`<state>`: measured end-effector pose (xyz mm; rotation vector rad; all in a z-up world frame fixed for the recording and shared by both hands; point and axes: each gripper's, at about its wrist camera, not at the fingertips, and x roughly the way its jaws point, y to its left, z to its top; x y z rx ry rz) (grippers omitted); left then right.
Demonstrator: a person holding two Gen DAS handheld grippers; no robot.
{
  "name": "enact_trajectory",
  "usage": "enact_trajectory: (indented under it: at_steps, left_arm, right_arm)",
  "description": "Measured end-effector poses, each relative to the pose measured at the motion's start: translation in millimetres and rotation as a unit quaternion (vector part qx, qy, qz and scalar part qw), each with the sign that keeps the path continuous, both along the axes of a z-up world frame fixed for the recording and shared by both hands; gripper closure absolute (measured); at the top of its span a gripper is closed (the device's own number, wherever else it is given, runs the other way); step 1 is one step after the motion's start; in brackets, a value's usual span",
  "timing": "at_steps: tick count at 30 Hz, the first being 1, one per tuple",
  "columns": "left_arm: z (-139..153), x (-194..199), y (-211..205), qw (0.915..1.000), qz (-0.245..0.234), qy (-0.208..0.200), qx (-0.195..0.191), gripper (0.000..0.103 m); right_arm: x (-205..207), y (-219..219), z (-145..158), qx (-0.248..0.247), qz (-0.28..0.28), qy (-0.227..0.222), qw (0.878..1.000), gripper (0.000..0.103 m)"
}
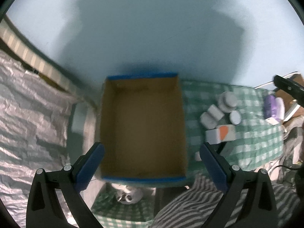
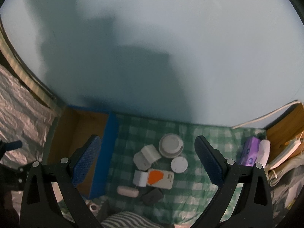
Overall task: Organize rigid objects
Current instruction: 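Grasp the box rim with the left tool while the right tool approaches the black power bank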
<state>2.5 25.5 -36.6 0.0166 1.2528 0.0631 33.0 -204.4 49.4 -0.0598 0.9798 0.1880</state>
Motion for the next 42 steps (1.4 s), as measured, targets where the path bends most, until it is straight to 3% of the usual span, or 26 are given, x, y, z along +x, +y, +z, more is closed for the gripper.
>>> enact_trajectory:
  at_steps: [8, 18, 26, 30, 33, 38, 40, 42]
  left_arm:
    - [-34.4, -5.0, 56.0, 0.998, 0.042, 0.044, 0.016, 0.002]
    - [-75.0, -8.2, 97.1, 0.9933, 0.062, 0.096, 0.018, 0.002]
    - [-111.9, -6.4, 131.2, 0.989, 0.065, 0.133, -0.004, 0.002]
    - [-132.1, -5.3, 139.4, 0.987, 0.057, 0.15, 0.0, 0.013]
    - [-152.4, -2.7, 148.6, 0.9835, 0.064, 0.168, -0.018, 0.015]
    - [-175.3, -2.1, 156.2, 0.9786, 0.071, 0.19, -0.033, 0.031]
    - [-182.0, -2.1, 158.1, 0.9776, 0.071, 0.196, -0.027, 0.042]
    - [-188.4, -0.7, 160.6, 0.9759, 0.074, 0.203, -0.029, 0.045]
  right_arm:
    - [4.8, -11.6, -42.3, -0.001, -0.018, 0.07, 0.997, 0.004]
    - [-0.7, -20.7, -108.8, -0.006, -0.052, 0.154, 0.987, 0.004]
    - [-5.9, -22.0, -149.1, 0.002, -0.066, 0.195, 0.979, 0.004]
    - [-6.3, -25.3, -170.6, 0.012, -0.072, 0.215, 0.974, 0.004]
    - [-6.4, -27.9, -186.6, 0.012, -0.078, 0.227, 0.971, 0.004]
    - [-9.1, -31.2, -209.2, 0.017, -0.089, 0.244, 0.965, 0.004]
    - [-10.4, -33.8, -216.7, 0.018, -0.096, 0.253, 0.963, 0.004]
    - [-12.4, -35.2, -224.5, 0.019, -0.102, 0.26, 0.96, 0.004]
